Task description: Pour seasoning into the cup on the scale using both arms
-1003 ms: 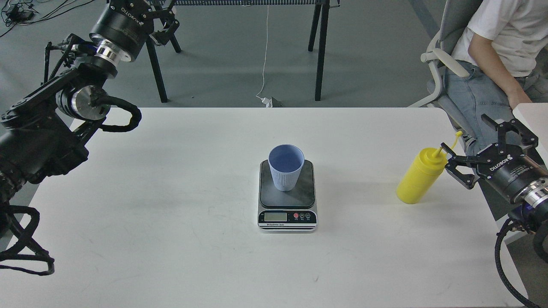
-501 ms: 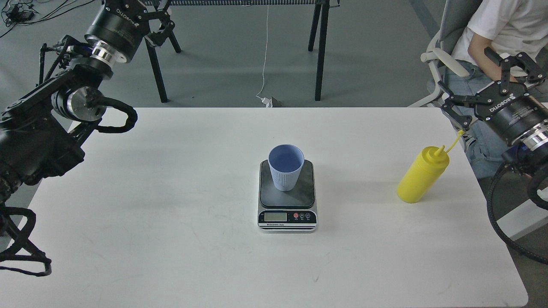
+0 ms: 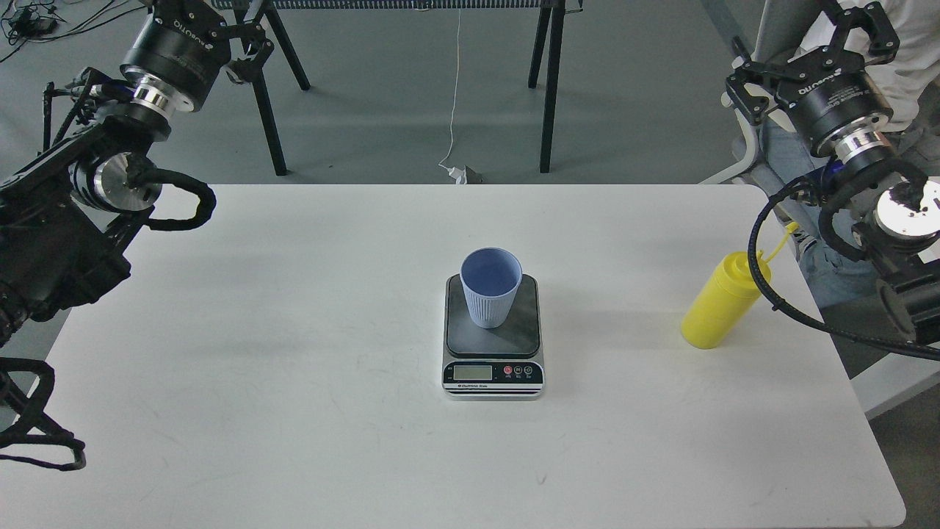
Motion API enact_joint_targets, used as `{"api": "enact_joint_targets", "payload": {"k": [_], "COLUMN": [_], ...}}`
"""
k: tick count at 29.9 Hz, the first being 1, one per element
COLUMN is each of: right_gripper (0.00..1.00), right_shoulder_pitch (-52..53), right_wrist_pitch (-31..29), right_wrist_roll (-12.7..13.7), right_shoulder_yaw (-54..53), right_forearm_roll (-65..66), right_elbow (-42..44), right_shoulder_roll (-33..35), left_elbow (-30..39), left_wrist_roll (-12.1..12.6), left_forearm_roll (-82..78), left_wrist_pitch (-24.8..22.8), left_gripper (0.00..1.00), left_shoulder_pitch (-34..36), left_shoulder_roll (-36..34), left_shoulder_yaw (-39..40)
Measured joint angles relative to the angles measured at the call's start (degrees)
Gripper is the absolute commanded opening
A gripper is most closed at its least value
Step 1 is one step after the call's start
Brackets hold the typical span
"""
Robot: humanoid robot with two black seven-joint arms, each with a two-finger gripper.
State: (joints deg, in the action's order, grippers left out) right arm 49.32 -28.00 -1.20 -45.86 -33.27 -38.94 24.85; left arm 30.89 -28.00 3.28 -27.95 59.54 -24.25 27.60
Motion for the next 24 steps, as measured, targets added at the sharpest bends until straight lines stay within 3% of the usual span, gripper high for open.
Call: {"api": "enact_joint_targets", "payload": {"k": [8, 16, 24], "right_gripper": [0.99, 0.99, 0.99], "right_shoulder_pitch": [0.25, 0.14, 0.27], "right_wrist_pitch": [0.00, 0.00, 0.00], "right_wrist_roll": [0.14, -0.15, -0.23], "right_shoulder_yaw": [-11.59, -12.24, -10.40], "right_forearm_roll": [-0.03, 0.41, 0.56], "right_elbow": [11.36, 11.72, 10.02], "right_shoulder_roll": [-14.11, -14.75, -12.92], "left_elbow": [-4.68, -4.81, -4.79], "left_wrist_roll": [0.00, 0.00, 0.00], "left_forearm_roll": [6.45, 7.54, 7.62], "left_wrist_pitch": [-0.06, -0.06, -0.06], "left_gripper": [1.00, 1.00, 1.00], "left_shoulder_pitch": [-3.44, -9.99, -10.80], "left_shoulder_roll": [2.45, 2.79, 3.12], "left_shoulder_yaw": [1.14, 6.34, 6.92]}}
